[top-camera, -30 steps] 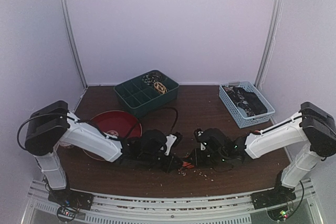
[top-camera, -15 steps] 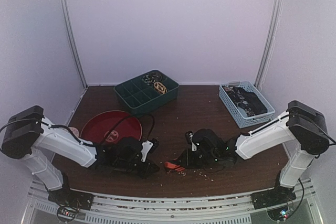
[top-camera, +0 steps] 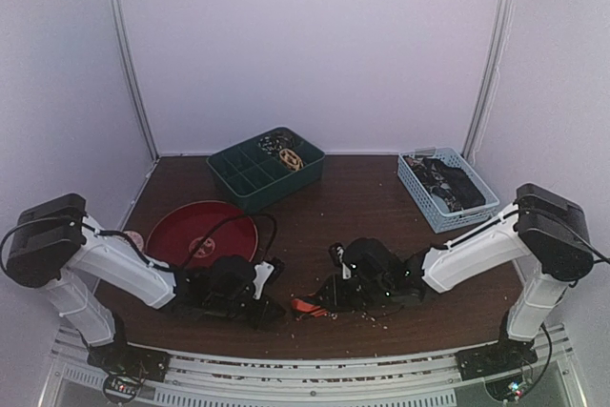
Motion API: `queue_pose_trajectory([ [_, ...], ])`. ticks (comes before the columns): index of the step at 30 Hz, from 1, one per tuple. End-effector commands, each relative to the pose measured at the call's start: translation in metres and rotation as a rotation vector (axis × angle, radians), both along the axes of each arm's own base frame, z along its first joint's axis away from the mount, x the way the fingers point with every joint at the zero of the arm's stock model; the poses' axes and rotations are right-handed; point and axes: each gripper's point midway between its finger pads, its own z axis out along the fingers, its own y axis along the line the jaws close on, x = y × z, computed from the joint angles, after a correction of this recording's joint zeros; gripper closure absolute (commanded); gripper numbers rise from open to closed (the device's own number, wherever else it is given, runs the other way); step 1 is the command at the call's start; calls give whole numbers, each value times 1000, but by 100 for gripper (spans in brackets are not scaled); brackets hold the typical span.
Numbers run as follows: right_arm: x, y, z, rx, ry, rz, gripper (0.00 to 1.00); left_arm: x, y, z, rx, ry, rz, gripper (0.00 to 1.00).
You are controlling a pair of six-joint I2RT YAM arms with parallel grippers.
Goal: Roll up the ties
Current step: Roll the tie at the center of the board.
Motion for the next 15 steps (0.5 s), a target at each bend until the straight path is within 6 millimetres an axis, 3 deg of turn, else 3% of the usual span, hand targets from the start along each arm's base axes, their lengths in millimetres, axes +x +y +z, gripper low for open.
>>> queue_pose_trajectory([
  [1,0,-4,8,-38,-27,11,80,0,-11,0,-49,24,-2,100],
  [7,-2,-12,-5,-76,-22,11,84,-1,-20,-3,-97,56,-2,100],
  [15,2,-21,-9,-75,-27,-19,83,6,-31,8,-125,25,-4,100],
])
